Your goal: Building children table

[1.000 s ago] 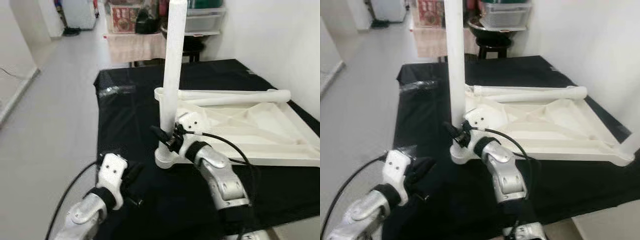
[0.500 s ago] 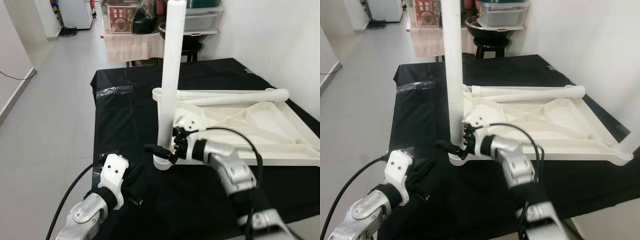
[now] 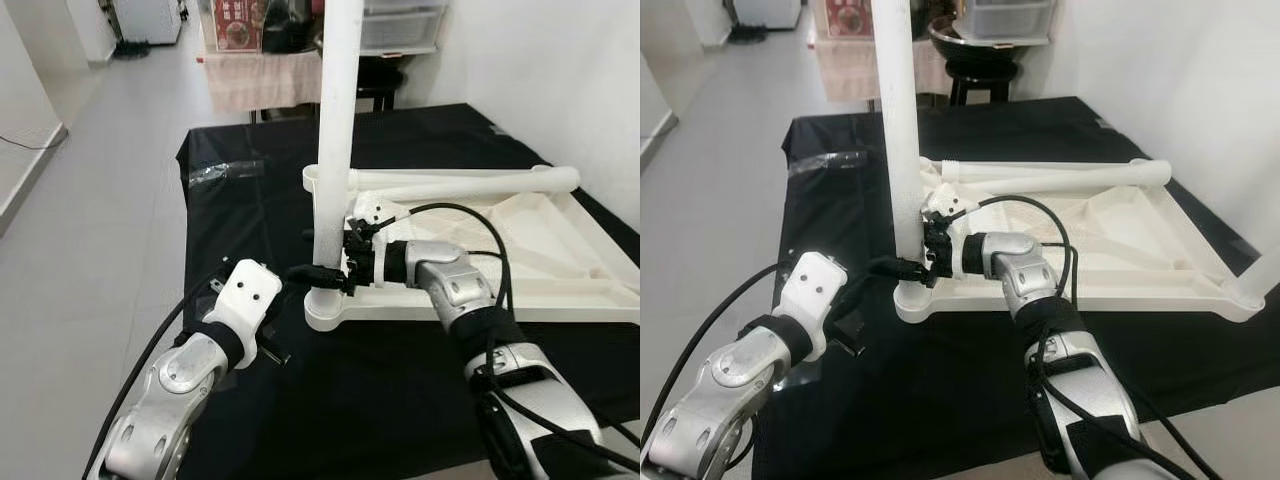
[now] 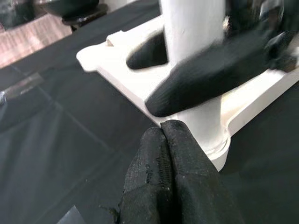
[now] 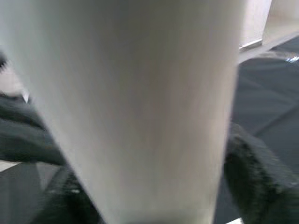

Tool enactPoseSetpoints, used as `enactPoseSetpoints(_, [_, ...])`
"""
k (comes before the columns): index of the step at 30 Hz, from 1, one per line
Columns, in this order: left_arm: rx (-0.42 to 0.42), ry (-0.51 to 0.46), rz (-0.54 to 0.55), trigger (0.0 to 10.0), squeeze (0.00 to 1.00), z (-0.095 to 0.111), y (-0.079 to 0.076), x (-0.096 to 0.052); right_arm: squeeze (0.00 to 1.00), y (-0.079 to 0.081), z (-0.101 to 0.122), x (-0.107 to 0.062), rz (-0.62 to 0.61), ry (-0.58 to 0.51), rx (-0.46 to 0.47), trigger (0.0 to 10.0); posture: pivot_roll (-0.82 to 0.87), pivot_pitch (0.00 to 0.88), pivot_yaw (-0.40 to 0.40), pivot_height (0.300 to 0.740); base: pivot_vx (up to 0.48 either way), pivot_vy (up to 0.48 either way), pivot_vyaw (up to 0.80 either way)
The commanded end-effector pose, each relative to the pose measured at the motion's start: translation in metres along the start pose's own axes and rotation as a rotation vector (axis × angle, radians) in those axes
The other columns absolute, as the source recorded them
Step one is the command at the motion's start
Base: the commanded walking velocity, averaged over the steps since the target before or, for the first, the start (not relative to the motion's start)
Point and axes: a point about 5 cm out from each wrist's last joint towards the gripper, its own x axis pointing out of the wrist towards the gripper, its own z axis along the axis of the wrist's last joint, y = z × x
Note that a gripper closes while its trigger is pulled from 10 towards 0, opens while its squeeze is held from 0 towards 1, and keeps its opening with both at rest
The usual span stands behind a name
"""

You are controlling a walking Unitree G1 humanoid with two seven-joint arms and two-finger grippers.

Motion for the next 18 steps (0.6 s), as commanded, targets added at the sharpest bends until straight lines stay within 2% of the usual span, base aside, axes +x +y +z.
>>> enactPoseSetpoints(1, [0.003, -0.009, -0.018, 10.0, 0.0, 0.004, -0.003, 0.0, 0.0, 0.003, -0.002, 0.005, 0.021, 0.008, 0.001, 0.0, 0.04, 0.027, -0.038, 0.74, 0.0, 0.0, 0.0])
enactPoseSetpoints(4, [-0.019, -0.034, -0.036, 10.0, 0.0, 0.012, -0.007, 0.002, 0.0, 0.004, -0.008, 0.004, 0.045, 0.021, 0.002, 0.0, 0.04, 0.029, -0.038, 0.74, 0.0, 0.0, 0.0])
enactPoseSetpoints(9, [-0.057, 0.002, -0.04, 10.0, 0.0, 0.007, -0.01, 0.0, 0.0, 0.002, -0.014, -0.004, 0.015, 0.041, -0.019, 0.0, 0.03, 0.037, -0.041, 0.74, 0.0, 0.0, 0.0])
enactPoseSetpoints(10, [-0.072, 0.026, -0.036, 10.0, 0.0, 0.001, -0.01, -0.002, 0.0, 0.003, -0.017, -0.006, -0.024, 0.036, -0.016, 0.0, 0.02, 0.043, -0.041, 0.74, 0.0, 0.0, 0.0])
enactPoseSetpoints(12, [-0.09, 0.051, -0.031, 10.0, 0.0, -0.006, -0.01, -0.005, 0.0, 0.007, -0.022, -0.007, -0.06, 0.022, -0.004, 0.0, 0.01, 0.051, -0.04, 0.74, 0.0, 0.0, 0.0])
enactPoseSetpoints(13, [-0.099, 0.078, -0.026, 10.0, 0.0, -0.013, -0.01, -0.008, 0.0, 0.017, -0.028, -0.008, -0.082, 0.003, 0.023, 0.0, 0.01, 0.051, -0.04, 0.74, 0.0, 0.0, 0.0])
enactPoseSetpoints(14, [-0.126, 0.106, -0.019, 10.0, 0.0, -0.022, -0.01, -0.013, 0.0, 0.036, -0.041, -0.006, -0.161, 0.001, 0.064, 0.0, 0.01, 0.061, -0.038, 0.74, 0.0, 0.0, 0.0])
enactPoseSetpoints(15, [-0.126, 0.106, -0.019, 10.0, 0.0, -0.022, -0.01, -0.013, 0.0, 0.036, -0.041, -0.006, -0.161, 0.001, 0.064, 0.0, 0.01, 0.061, -0.038, 0.74, 0.0, 0.0, 0.0])
enactPoseSetpoints(16, [-0.143, 0.122, -0.015, 10.0, 0.0, -0.028, -0.01, -0.017, 0.0, 0.049, -0.048, -0.006, -0.219, 0.001, 0.093, 0.0, 0.01, 0.061, -0.038, 0.74, 0.0, 0.0, 0.0])
enactPoseSetpoints(17, [-0.17, 0.134, -0.019, 10.0, 0.0, -0.033, -0.011, -0.021, 0.0, 0.05, -0.061, -0.011, -0.498, 0.073, 0.102, 0.0, 0.01, 0.07, -0.038, 0.74, 0.0, 0.0, 0.0])
enactPoseSetpoints(18, [-0.207, 0.141, -0.026, 10.0, 0.0, -0.037, -0.014, -0.026, 0.0, 0.052, -0.067, -0.025, -0.704, 0.157, 0.019, 0.0, 0.0, 0.072, -0.036, 0.74, 0.0, 0.0, 0.0])
